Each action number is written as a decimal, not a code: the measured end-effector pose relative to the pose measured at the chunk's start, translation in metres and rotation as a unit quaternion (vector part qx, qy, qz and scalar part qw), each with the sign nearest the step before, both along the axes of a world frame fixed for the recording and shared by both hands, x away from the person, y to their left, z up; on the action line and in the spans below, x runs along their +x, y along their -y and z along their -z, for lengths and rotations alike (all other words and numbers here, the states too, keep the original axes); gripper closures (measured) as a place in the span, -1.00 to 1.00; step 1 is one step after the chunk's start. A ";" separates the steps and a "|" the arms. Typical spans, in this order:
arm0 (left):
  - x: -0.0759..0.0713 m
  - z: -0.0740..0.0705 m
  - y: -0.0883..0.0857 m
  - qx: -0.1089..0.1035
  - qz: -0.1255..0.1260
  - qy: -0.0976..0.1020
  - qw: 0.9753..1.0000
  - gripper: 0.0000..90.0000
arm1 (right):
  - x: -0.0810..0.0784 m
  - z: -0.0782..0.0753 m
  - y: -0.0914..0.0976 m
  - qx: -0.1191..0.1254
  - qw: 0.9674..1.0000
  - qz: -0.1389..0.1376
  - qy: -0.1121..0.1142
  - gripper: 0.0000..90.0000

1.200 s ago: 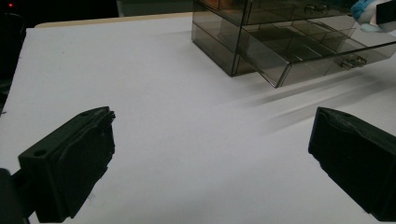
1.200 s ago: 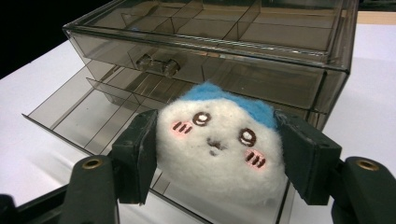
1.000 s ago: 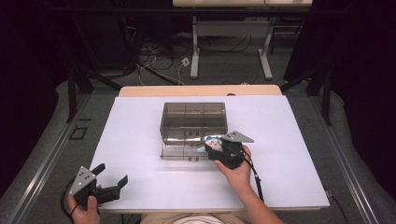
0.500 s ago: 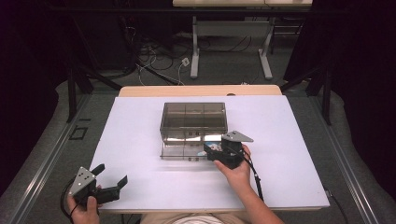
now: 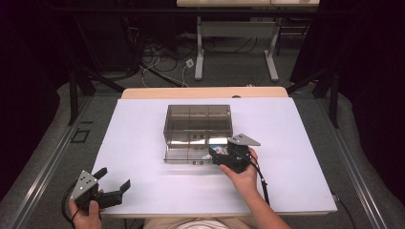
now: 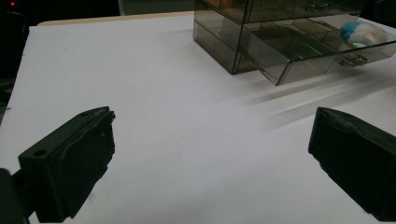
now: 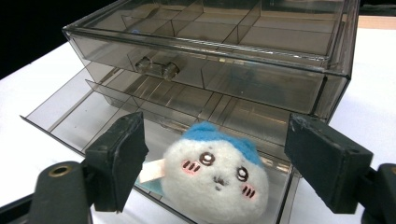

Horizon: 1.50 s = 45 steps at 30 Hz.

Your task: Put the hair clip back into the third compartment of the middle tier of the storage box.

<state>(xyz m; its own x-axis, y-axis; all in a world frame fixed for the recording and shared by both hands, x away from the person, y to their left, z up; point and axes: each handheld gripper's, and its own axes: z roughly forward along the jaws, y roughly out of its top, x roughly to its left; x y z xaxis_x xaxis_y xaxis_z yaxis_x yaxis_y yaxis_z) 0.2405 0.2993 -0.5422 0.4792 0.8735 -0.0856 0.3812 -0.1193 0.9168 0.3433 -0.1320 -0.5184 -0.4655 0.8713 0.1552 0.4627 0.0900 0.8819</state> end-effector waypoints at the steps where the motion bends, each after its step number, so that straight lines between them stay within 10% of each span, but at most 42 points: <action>1: 0.000 0.000 0.000 0.000 0.000 0.000 1.000 -0.99 | -0.001 0.000 0.000 0.002 1.000 0.001 -0.001 -0.57; 45: 0.003 0.000 0.003 -0.001 0.003 -0.003 1.000 -0.99 | -0.012 -0.018 0.023 -0.009 1.000 0.021 -0.005 -1.00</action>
<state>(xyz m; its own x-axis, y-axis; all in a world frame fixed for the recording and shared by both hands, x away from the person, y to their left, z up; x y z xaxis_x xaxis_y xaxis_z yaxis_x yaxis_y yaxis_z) 0.2430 0.2965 -0.5418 0.4836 0.8707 -0.0897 0.3860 -0.1202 0.9146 0.3313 -0.1552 -0.5009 -0.4276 0.8924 0.1442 0.4751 0.0862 0.8757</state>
